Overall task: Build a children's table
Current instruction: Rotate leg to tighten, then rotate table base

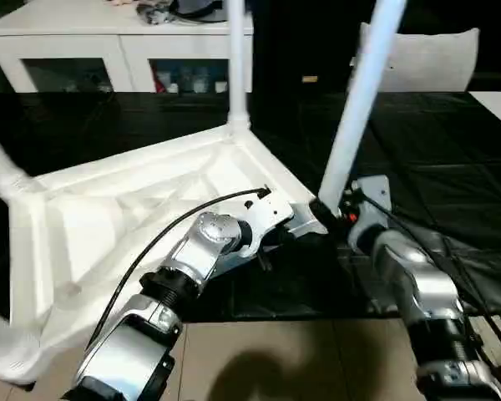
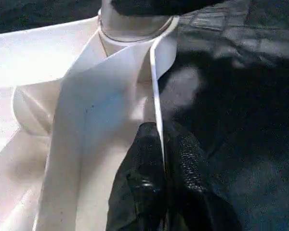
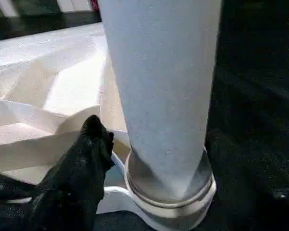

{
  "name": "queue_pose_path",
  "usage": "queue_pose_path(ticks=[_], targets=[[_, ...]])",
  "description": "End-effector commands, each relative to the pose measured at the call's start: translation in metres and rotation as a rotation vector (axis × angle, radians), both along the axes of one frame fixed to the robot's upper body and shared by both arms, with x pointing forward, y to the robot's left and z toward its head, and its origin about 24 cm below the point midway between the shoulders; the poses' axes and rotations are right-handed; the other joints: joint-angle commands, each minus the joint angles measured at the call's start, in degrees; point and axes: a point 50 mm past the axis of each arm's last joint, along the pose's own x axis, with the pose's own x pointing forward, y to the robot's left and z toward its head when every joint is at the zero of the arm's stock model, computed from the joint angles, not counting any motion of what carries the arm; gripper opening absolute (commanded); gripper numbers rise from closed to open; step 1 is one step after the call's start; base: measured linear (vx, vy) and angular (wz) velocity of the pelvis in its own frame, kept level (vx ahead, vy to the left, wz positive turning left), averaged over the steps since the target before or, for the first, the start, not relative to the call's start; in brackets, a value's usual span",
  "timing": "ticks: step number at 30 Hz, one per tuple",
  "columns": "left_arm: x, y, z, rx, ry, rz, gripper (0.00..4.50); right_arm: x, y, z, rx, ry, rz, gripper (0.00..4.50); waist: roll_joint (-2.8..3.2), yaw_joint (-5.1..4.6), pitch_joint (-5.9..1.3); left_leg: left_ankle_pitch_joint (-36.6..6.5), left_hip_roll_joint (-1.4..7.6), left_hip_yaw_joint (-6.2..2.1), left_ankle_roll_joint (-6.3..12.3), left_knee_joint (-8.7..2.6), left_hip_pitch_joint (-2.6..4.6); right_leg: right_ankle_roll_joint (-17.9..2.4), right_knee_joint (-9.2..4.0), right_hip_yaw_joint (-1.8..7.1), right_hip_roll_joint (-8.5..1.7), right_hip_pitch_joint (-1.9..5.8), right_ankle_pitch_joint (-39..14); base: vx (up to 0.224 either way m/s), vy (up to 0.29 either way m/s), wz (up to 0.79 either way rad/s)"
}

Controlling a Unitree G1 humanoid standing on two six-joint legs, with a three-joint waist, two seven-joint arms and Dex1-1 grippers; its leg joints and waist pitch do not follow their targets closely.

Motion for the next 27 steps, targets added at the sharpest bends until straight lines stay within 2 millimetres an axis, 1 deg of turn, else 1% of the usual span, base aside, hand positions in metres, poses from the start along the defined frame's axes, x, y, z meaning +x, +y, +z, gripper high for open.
queue_pose_path(ticks=[1,2,3,4,6,7,8,9,10,11,12,13,14,15,17,18,19,20,21,22,24,25,27], targets=[[-0.004,-0.003,0.006,-0.055,0.001,-0.057,0.54,-0.003,-0.004,0.011,-0.002,-0.058,0.041,3.69,-1.05,0.23,-3.47,-7.7,1.28,-0.19,4.65,-3.87,-0.62,-5.7,-4.48,3.00,-3.72,3.57,-22.3,0.000,0.000,0.00],[-0.004,-0.003,0.007,-0.057,0.001,-0.060,0.58,-0.003,-0.003,0.012,-0.001,-0.061,0.051,3.82,-0.98,0.23,-3.52,-7.6,1.30,-0.23,4.55,-3.87,-0.61,-5.9,-4.38,3.03,-3.76,3.55,-21.9,0.000,0.000,0.00],[-0.005,-0.002,0.008,-0.060,-0.006,-0.070,0.58,-0.006,-0.003,0.013,-0.005,-0.074,0.088,3.82,-1.02,0.22,-3.59,-7.3,1.34,-0.19,4.62,-3.79,-0.67,-6.3,-4.20,3.10,-3.69,3.56,-20.5,0.000,0.000,0.00],[-0.006,0.000,0.009,-0.057,-0.011,-0.077,0.85,-0.008,-0.001,0.015,-0.027,-0.092,0.125,4.01,-1.08,0.17,-3.65,-6.5,1.34,-0.24,4.84,-3.73,-0.90,-6.8,-3.85,3.15,-3.70,3.72,-18.6,0.000,0.000,0.00],[-0.006,0.001,0.009,-0.048,-0.014,-0.082,0.95,-0.008,-0.001,0.015,-0.039,-0.101,0.133,4.07,-1.10,0.17,-3.72,-5.6,1.33,-0.16,5.29,-3.61,-0.96,-7.6,-3.61,3.21,-3.73,3.71,-16.7,0.000,0.000,0.00],[-0.007,0.008,0.008,0.016,-0.027,-0.097,0.97,-0.005,0.000,0.017,-0.072,-0.121,0.126,4.08,-0.57,0.14,-3.85,-5.0,1.39,-0.24,5.16,-3.52,-0.97,-8.2,-3.40,3.23,-3.70,3.66,-15.2,0.000,0.000,0.00],[-0.008,0.008,0.008,0.019,-0.028,-0.097,0.97,-0.005,0.000,0.017,-0.073,-0.122,0.125,4.08,-0.84,0.03,-3.96,-4.2,1.36,-0.23,5.24,-3.43,-1.14,-8.8,-3.01,3.31,-3.59,3.70,-13.4,0.000,0.000,0.00],[-0.008,0.012,0.008,0.057,-0.039,-0.098,1.14,-0.002,0.000,0.017,-0.089,-0.126,0.110,4.08,-0.81,0.06,-4.06,-3.8,1.37,-0.19,5.25,-3.34,-1.16,-9.1,-2.86,3.37,-3.59,3.67,-12.5,0.000,0.000,0.00],[-0.008,0.017,0.010,0.075,-0.053,-0.082,1.30,0.001,0.000,0.017,-0.101,-0.122,0.103,4.08,-1.11,-0.07,-4.02,-3.1,1.35,-0.13,5.40,-3.28,-1.30,-9.6,-2.67,3.36,-3.56,3.68,-11.6,0.000,0.000,0.00],[-0.009,0.019,0.011,0.075,-0.058,-0.072,1.30,0.002,0.001,0.017,-0.103,-0.119,0.104,4.08,-1.22,-0.27,-3.83,-3.5,1.20,0.01,5.47,-3.28,-1.36,-9.8,-2.88,3.33,-3.53,3.62,-12.8,0.000,0.000,0.00],[-0.010,0.023,0.014,0.072,-0.061,-0.066,1.35,0.005,0.002,0.017,-0.112,-0.120,0.102,4.08,-1.06,-0.24,-3.84,-3.8,1.25,-0.02,5.33,-3.27,-1.29,-9.8,-2.82,3.33,-3.64,3.64,-13.4,0.000,0.000,0.00],[-0.011,0.026,0.017,0.068,-0.064,-0.061,1.35,0.009,0.002,0.017,-0.121,-0.119,0.090,4.08,-1.06,-0.42,-3.78,-3.8,1.39,-0.05,5.07,-3.35,-1.34,-9.9,-2.81,3.36,-3.71,3.59,-14.2,0.000,0.000,0.00],[-0.012,0.028,0.018,0.072,-0.067,-0.059,1.35,0.010,0.002,0.017,-0.123,-0.119,0.082,4.08,-1.58,-0.47,-3.67,-4.2,1.28,0.13,5.01,-3.32,-1.18,-9.4,-3.06,3.35,-3.51,3.41,-15.5,0.000,0.000,0.00],[-0.012,0.031,0.018,0.085,-0.071,-0.057,1.63,0.013,0.002,0.018,-0.124,-0.121,0.075,4.08,-1.27,-0.33,-3.59,-4.7,1.34,0.10,4.80,-3.41,-1.03,-9.2,-3.11,3.36,-3.53,3.28,-16.5,0.000,0.000,0.00],[-0.013,0.039,0.015,0.155,-0.088,-0.046,1.63,0.019,0.004,0.019,-0.125,-0.128,0.061,4.08,-1.30,-0.28,-3.60,-5.0,1.45,0.00,4.51,-3.47,-0.97,-9.0,-2.99,3.37,-3.59,3.23,-17.3,0.000,0.000,0.00],[-0.013,0.039,0.015,0.155,-0.088,-0.046,1.73,0.019,0.004,0.019,-0.125,-0.128,0.061,4.08,-1.21,-0.35,-3.45,-5.4,1.41,0.10,4.23,-3.50,-0.89,-8.6,-3.25,3.39,-3.47,3.06,-17.8,0.000,0.000,0.00],[-0.013,0.045,0.011,0.215,-0.092,-0.026,1.79,0.023,0.005,0.020,-0.126,-0.130,0.048,4.08,-1.16,-0.33,-3.44,-5.5,1.43,0.04,3.95,-3.53,-0.88,-8.4,-3.20,3.43,-3.48,3.12,-17.6,0.000,0.000,0.00],[-0.013,0.050,0.007,0.249,-0.082,-0.012,1.86,0.027,0.006,0.020,-0.122,-0.130,0.032,4.08,-1.55,-0.38,-3.56,-5.5,1.47,0.06,3.84,-3.50,-0.88,-8.5,-3.08,3.42,-3.54,3.13,-17.4,0.000,0.000,0.00],[-0.013,0.052,0.006,0.256,-0.079,-0.009,1.86,0.028,0.006,0.020,-0.121,-0.130,0.028,4.08,-1.29,-0.32,-3.58,-5.5,1.41,0.01,3.53,-3.53,-0.82,-8.6,-2.97,3.44,-3.56,3.10,-17.3,0.000,0.000,0.00],[-0.013,0.053,0.006,0.262,-0.076,-0.002,1.86,0.030,0.006,0.020,-0.124,-0.129,0.016,4.08,-1.43,-0.32,-3.41,-5.7,1.46,0.01,3.34,-3.58,-0.84,-8.7,-3.06,3.46,-3.62,3.12,-17.2,0.000,0.000,0.00],[-0.014,0.055,0.008,0.263,-0.082,0.008,1.86,0.032,0.006,0.020,-0.129,-0.128,-0.006,4.08,-1.54,-0.39,-3.42,-5.6,1.42,0.02,3.09,-3.56,-0.92,-8.7,-2.95,3.49,-3.63,3.23,-17.1,0.000,0.000,0.00],[-0.014,0.058,0.010,0.268,-0.099,0.031,1.86,0.034,0.003,0.019,-0.129,-0.120,-0.040,4.08,-1.84,-0.45,-3.44,-5.3,1.43,0.02,3.07,-3.55,-0.96,-8.8,-2.81,3.55,-3.70,3.28,-16.8,0.000,0.000,0.00],[-0.012,0.061,0.012,0.275,-0.114,0.046,1.86,0.035,0.001,0.018,-0.131,-0.114,-0.064,4.08,-1.67,-0.51,-3.40,-5.4,1.37,0.05,3.07,-3.51,-0.92,-8.9,-2.87,3.53,-3.67,3.15,-17.1,0.000,0.000,0.00]])
